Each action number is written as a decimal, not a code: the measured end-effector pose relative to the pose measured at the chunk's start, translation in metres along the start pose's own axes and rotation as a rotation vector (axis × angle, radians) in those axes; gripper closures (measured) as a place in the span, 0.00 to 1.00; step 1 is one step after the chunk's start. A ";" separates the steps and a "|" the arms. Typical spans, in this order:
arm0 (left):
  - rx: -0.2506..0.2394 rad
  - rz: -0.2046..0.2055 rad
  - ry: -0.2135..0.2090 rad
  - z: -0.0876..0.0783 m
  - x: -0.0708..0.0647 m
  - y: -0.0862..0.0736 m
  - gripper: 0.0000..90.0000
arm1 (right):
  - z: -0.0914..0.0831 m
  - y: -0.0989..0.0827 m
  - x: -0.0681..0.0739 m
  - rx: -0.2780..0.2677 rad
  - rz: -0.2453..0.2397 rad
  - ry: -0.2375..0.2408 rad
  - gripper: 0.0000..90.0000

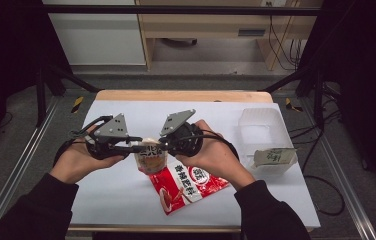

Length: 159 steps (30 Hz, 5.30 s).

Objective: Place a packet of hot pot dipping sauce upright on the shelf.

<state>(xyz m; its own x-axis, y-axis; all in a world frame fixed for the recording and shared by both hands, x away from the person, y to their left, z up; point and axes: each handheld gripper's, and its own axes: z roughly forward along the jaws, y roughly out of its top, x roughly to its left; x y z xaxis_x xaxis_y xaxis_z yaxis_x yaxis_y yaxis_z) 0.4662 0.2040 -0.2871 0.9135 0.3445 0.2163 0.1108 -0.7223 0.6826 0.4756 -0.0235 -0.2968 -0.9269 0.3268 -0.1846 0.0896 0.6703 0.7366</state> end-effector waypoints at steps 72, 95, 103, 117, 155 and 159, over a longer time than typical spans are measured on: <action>-0.036 -0.258 0.152 0.043 -0.023 -0.127 0.10 | -0.036 -0.009 -0.049 0.228 -0.146 -0.069 0.97; -0.060 -0.379 0.294 0.039 -0.031 -0.187 0.07 | -0.073 -0.038 -0.079 0.190 -0.062 -0.160 0.98; -0.045 -0.391 0.330 0.037 -0.030 -0.192 0.06 | -0.101 -0.050 -0.084 0.151 -0.052 -0.205 0.98; -0.035 -0.385 0.329 0.040 -0.030 -0.193 0.06 | -0.127 -0.071 -0.092 0.135 -0.004 -0.266 0.99; -0.028 -0.375 0.318 0.039 -0.027 -0.195 0.06 | -0.152 -0.149 -0.119 0.139 0.099 -0.273 0.99; -0.028 -0.373 0.312 0.040 -0.027 -0.194 0.06 | -0.154 -0.156 -0.119 0.151 0.109 -0.273 0.99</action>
<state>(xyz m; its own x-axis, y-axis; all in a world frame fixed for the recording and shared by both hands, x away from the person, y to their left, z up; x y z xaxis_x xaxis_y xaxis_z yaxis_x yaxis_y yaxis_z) 0.4353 0.3107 -0.4534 0.6523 0.7431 0.1494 0.3940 -0.5008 0.7707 0.5161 -0.2695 -0.2897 -0.7787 0.5551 -0.2924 0.2552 0.7060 0.6606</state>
